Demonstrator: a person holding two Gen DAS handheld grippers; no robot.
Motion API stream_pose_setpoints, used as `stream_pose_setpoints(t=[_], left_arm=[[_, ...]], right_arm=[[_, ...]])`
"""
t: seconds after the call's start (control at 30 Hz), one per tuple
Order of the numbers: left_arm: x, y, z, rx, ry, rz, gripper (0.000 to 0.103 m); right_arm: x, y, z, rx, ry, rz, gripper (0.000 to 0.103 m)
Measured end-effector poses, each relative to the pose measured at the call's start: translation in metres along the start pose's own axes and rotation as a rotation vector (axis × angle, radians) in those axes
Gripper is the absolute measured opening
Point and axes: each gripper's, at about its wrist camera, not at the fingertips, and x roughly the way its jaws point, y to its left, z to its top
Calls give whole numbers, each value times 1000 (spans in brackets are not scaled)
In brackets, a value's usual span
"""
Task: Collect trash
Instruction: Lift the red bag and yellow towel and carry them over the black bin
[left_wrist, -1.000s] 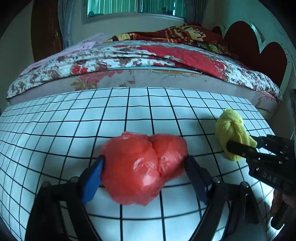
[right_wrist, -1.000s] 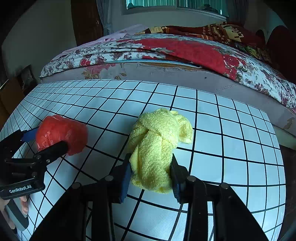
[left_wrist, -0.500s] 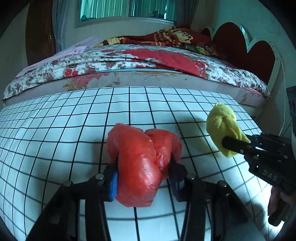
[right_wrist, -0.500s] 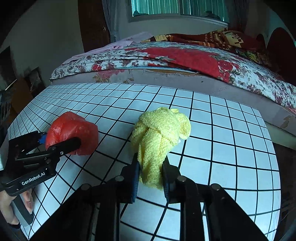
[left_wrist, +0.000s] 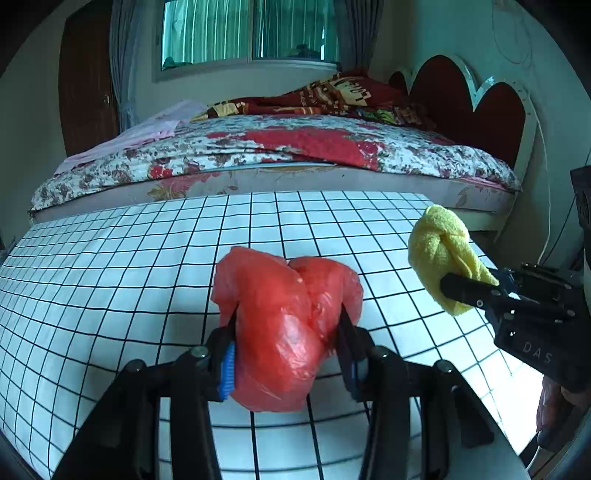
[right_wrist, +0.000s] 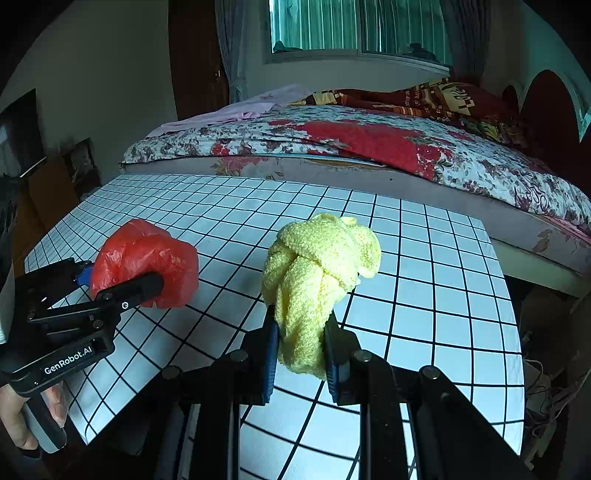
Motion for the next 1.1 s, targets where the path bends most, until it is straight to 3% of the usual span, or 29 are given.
stream_pose_setpoints(t=[0.6,1.1], left_arm=[[-98,-16,-21,35,-96,10,45],[-136,-68,-27,61,-180,-52,45]], right_arm=[[-111,21,-31,34,-113,-19,23],[-171,-11,-58,62,-189,-67,23]])
